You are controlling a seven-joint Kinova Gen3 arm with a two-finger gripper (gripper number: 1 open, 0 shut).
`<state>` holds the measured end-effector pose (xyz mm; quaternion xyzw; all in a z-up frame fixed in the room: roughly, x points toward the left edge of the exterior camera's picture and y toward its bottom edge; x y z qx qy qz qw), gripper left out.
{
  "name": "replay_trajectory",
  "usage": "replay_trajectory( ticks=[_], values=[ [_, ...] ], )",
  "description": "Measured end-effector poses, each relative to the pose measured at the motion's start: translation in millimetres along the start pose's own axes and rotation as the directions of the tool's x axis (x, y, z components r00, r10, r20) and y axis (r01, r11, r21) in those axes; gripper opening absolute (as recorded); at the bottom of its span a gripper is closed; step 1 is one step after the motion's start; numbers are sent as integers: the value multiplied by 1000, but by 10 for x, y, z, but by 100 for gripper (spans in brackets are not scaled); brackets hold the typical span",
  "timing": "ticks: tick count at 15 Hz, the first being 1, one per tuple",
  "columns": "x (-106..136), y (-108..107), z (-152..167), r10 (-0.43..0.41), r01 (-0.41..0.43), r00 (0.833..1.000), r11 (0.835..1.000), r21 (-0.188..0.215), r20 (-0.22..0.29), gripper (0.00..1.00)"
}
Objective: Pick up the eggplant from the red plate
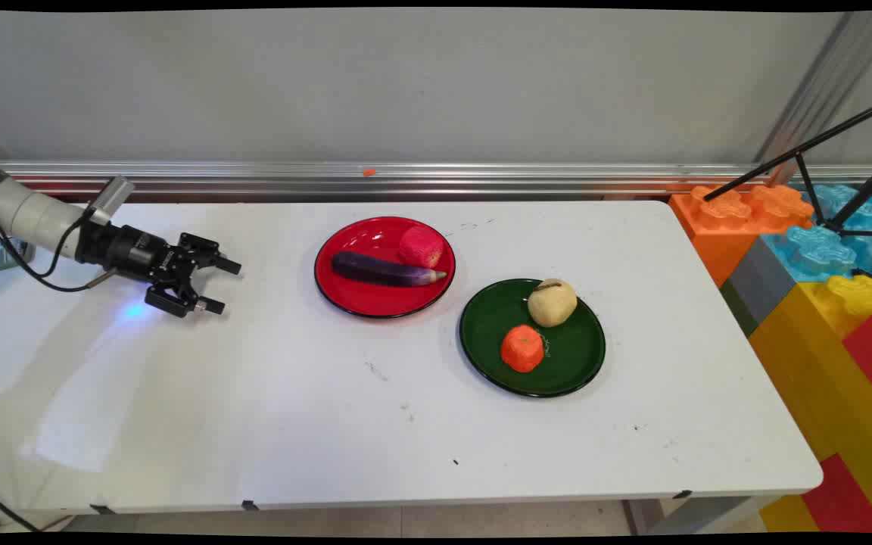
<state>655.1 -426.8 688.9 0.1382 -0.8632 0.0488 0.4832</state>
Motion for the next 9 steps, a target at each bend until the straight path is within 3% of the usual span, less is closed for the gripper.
replay_trajectory(
  ticks=[9],
  values=[
    [298,-153,239,59,-60,996,998,-16,-66,100]
  ],
)
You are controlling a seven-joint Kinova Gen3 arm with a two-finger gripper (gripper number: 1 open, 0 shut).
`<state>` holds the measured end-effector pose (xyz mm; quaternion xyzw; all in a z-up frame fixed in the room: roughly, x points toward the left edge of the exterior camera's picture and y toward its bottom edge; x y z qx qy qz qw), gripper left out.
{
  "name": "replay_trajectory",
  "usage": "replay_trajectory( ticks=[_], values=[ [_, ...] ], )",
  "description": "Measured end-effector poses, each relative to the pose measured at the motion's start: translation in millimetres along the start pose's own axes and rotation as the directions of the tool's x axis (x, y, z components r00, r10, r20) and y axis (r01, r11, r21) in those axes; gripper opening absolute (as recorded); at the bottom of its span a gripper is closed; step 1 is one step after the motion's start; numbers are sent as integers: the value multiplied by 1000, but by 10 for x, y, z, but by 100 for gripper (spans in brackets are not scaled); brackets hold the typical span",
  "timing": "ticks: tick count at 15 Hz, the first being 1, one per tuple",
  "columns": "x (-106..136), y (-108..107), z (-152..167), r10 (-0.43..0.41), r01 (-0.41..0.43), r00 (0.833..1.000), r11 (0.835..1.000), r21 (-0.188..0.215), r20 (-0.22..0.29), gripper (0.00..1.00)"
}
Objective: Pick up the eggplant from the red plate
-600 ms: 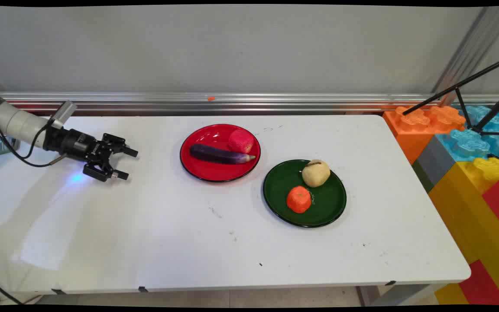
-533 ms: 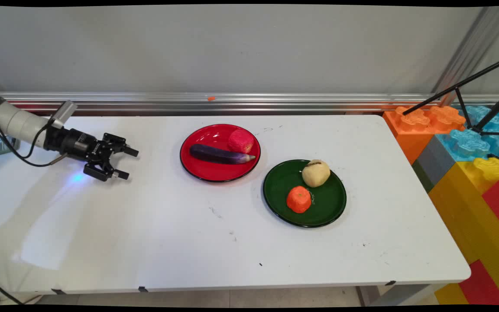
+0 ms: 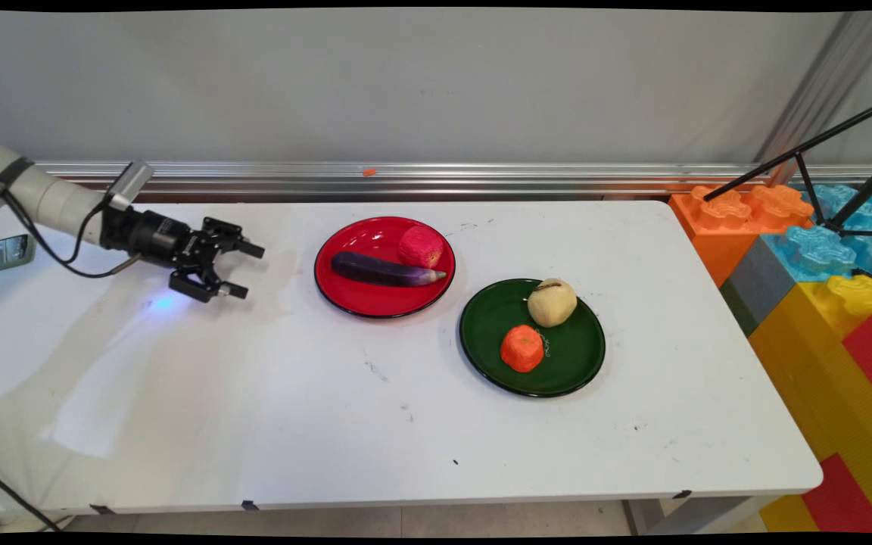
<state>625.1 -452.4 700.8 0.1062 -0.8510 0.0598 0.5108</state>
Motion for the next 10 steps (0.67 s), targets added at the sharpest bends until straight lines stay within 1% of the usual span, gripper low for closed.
replay_trajectory(
  ticks=[8,10],
  values=[
    [298,-288,418,56,-56,997,998,-2,-58,100],
    [387,-394,607,69,-69,995,998,2,-78,100]
  ],
)
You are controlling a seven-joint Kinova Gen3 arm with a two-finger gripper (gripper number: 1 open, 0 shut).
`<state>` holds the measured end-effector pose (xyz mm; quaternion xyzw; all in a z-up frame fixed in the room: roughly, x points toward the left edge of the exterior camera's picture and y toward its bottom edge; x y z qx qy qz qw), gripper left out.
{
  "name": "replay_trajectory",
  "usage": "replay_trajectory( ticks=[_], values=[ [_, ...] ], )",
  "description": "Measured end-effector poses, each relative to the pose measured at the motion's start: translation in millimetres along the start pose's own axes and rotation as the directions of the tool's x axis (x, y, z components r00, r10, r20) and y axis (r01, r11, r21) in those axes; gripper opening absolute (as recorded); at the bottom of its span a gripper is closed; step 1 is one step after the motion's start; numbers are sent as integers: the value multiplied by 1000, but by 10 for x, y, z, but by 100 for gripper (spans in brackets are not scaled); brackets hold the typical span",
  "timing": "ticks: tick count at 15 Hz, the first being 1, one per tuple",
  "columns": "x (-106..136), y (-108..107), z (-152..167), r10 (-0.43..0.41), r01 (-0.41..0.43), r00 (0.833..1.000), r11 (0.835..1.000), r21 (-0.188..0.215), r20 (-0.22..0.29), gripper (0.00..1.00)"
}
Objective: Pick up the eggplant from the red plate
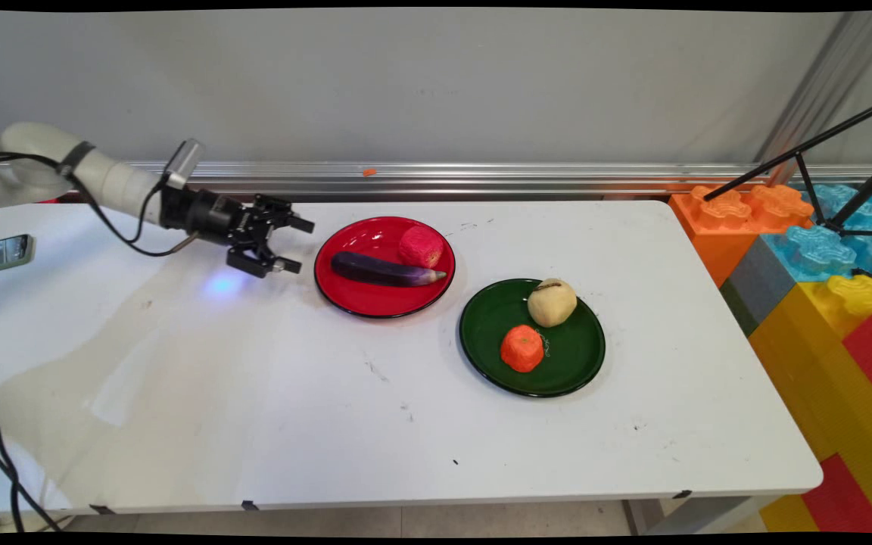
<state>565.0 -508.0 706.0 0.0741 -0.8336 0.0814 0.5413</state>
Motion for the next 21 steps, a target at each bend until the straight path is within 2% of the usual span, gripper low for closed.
replay_trajectory(
  ticks=[4,9,21],
  values=[
    [75,-164,338,18,-18,1000,1000,-2,-19,100],
    [103,-283,585,35,-35,999,999,-13,-17,100],
    [20,-391,820,64,-61,997,996,-72,41,100]
  ],
)
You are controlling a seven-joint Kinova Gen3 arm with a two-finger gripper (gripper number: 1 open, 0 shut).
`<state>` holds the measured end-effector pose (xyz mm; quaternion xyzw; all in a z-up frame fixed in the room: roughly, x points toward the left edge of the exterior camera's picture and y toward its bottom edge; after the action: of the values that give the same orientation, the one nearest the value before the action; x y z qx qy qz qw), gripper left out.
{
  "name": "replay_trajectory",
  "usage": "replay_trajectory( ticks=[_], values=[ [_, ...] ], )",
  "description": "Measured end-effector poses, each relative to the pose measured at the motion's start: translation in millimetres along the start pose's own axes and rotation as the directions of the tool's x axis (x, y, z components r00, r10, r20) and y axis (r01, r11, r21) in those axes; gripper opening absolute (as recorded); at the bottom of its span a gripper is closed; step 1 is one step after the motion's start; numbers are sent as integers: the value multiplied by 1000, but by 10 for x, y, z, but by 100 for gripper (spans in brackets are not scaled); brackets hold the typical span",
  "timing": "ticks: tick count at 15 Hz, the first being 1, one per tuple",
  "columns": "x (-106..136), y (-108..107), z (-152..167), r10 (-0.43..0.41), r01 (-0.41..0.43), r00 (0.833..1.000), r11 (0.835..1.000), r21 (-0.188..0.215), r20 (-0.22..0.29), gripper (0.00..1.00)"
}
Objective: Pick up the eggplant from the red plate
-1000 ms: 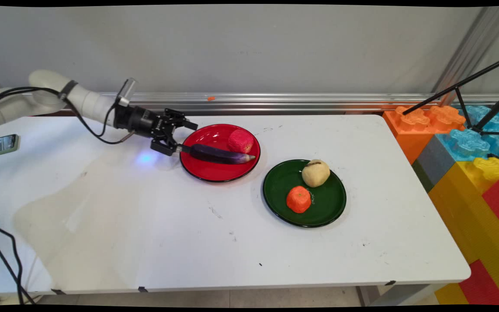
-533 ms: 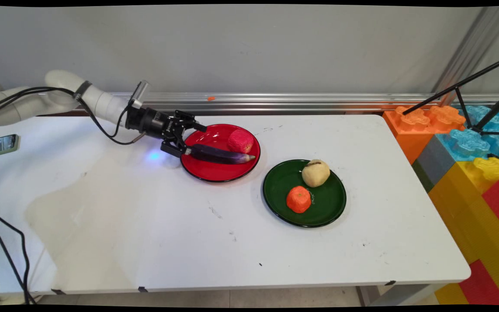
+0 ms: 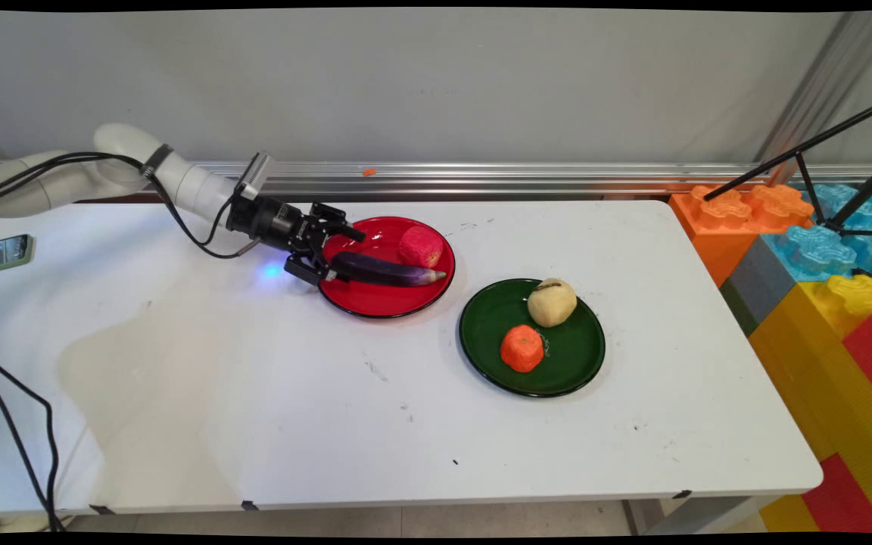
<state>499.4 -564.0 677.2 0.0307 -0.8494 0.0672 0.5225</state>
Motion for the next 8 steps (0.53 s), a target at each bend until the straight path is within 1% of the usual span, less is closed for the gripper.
replay_trajectory(
  ticks=[8],
  values=[
    [-53,-81,66,21,-21,999,1000,-15,38,100]
  ],
)
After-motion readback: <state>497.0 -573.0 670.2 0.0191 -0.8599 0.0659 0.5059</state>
